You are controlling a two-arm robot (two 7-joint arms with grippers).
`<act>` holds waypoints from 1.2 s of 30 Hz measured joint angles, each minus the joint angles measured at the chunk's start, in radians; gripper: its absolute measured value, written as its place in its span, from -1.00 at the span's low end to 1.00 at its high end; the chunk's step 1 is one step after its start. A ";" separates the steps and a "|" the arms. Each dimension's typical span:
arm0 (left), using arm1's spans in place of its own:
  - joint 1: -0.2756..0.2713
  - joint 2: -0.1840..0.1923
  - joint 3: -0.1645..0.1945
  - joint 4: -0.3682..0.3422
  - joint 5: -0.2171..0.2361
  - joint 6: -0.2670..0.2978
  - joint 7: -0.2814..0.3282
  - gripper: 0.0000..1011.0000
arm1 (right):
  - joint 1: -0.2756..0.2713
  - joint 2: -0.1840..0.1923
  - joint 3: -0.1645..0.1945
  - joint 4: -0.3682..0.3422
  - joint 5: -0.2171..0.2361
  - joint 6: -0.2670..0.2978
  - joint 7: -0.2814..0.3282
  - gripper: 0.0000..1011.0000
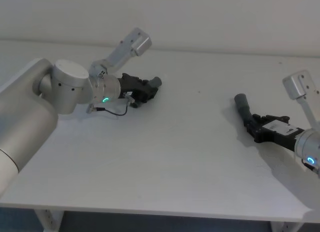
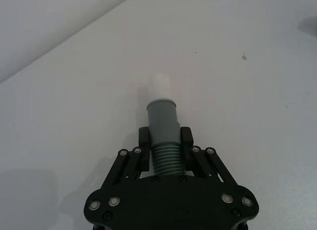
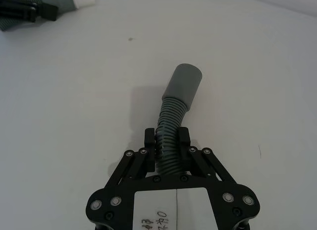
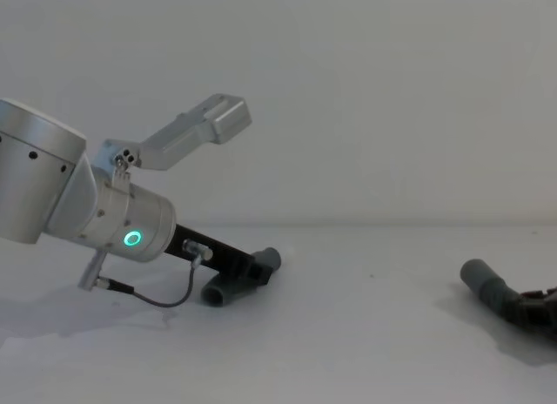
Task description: Use both hands to pick up one end of the pipe from the table, align the ends, and insert them.
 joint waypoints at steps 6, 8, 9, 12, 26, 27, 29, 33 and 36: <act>0.001 0.002 0.001 -0.005 0.014 -0.019 0.009 -0.29 | -0.004 0.000 0.002 -0.010 0.004 -0.028 0.005 -0.48; 0.001 0.004 0.002 -0.010 0.021 -0.031 0.011 -0.29 | -0.005 0.000 0.003 -0.014 0.006 -0.049 0.011 -0.48; 0.000 0.005 0.003 -0.013 0.024 -0.036 0.011 -0.29 | -0.005 0.000 0.003 -0.014 0.006 -0.049 0.011 -0.48; -0.004 0.010 0.008 -0.020 0.035 -0.058 0.009 -0.29 | -0.006 0.004 0.005 -0.022 0.010 -0.090 0.026 -0.48; -0.039 0.040 0.040 -0.034 0.064 -0.153 -0.094 -0.29 | 0.007 0.045 0.002 -0.025 0.040 -0.259 0.159 -0.48; -0.042 0.042 0.042 -0.034 0.065 -0.160 -0.105 -0.29 | 0.009 0.048 0.001 -0.024 0.042 -0.264 0.165 -0.48; -0.049 0.048 0.048 -0.033 0.066 -0.176 -0.132 -0.29 | 0.015 0.059 -0.001 -0.020 0.051 -0.292 0.197 -0.48; -0.064 0.061 0.061 -0.029 0.067 -0.211 -0.192 -0.29 | 0.028 0.079 -0.007 -0.009 0.066 -0.336 0.262 -0.48; -0.073 0.068 0.068 -0.026 0.066 -0.228 -0.223 -0.29 | 0.036 0.091 -0.012 -0.002 0.073 -0.357 0.296 -0.48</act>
